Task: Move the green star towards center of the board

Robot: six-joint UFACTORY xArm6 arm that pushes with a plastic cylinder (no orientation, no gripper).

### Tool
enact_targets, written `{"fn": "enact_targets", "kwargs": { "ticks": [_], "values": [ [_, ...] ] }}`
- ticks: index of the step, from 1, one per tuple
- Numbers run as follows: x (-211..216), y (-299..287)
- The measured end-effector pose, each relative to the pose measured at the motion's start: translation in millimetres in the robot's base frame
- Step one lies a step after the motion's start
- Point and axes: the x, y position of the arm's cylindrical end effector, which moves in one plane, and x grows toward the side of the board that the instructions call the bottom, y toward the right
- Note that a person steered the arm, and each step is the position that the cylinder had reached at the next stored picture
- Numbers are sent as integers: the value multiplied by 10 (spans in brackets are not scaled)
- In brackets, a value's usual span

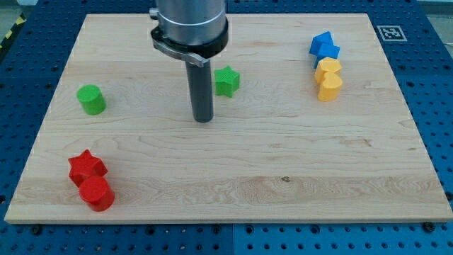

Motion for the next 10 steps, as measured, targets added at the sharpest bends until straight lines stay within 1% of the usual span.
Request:
{"fn": "enact_targets", "kwargs": {
  "ticks": [1, 3, 4, 5, 6, 7, 8, 10],
  "values": [
    [158, 572],
    [195, 1390],
    [164, 1592],
    [-270, 1554],
    [-466, 1406],
    [-471, 1077],
    [-471, 911],
    [-472, 808]
  ]
}}
